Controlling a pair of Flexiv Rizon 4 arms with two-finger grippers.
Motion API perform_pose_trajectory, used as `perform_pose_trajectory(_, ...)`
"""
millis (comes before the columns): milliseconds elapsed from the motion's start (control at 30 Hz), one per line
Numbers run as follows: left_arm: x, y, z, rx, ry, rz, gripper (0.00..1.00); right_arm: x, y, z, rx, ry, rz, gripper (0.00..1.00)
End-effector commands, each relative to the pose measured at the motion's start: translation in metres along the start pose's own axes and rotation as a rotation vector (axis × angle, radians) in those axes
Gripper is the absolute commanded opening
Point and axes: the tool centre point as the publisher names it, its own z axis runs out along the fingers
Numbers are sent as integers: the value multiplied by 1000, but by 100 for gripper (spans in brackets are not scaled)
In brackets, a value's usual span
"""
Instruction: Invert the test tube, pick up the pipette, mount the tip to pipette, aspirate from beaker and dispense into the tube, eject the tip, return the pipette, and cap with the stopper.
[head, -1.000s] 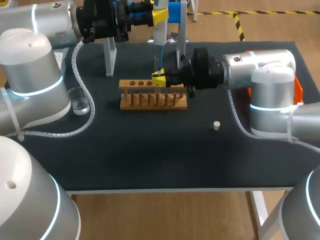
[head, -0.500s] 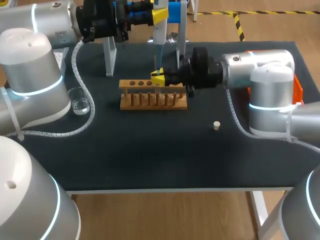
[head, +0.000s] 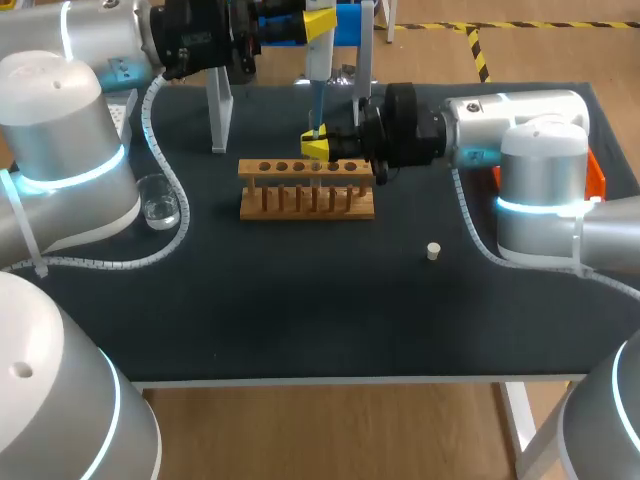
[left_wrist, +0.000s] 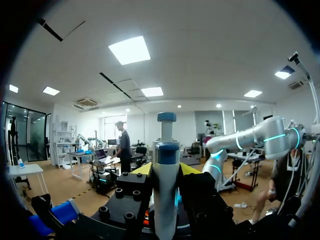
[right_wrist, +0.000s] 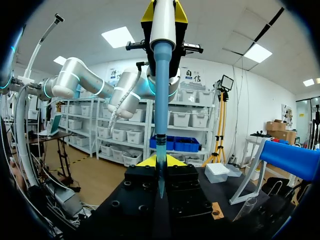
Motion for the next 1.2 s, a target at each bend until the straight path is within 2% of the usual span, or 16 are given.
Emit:
perform_pose_trajectory(33,0,11,-1,-4,-1,-2,0,-2,17,-2,-1,1,-6,0)
perform_pose_trajectory(200,0,11,-1,-4,-1,-2,0,-1,9,-1,8,6,0,0)
perform_pose_trajectory(233,0,11,-1,-4,-1,-2,0,0,6,-1,14,10,6,8)
perform_pose_trajectory(267,0,11,-1,-4,-1,-2,0,1,3,0,19,10,12,33)
perform_pose_trajectory(300,0,11,-1,-4,-1,-2,0,2,-1,-1,24,9,16,62)
perform_pose_trajectory(333,0,11,-1,-4,-1,-2,0,3,-3,-1,26,12,19,100)
perform_pose_trajectory(533,0,11,-1,-4,-1,-2,0,9,-14,-8,42,20,33,100)
perform_pose_trajectory(733,0,11,-1,-4,-1,-2,0,20,-26,-27,81,27,38,100)
perform_pose_trajectory(1200,0,11,-1,-4,-1,-2,0,61,-48,-93,203,11,1,100)
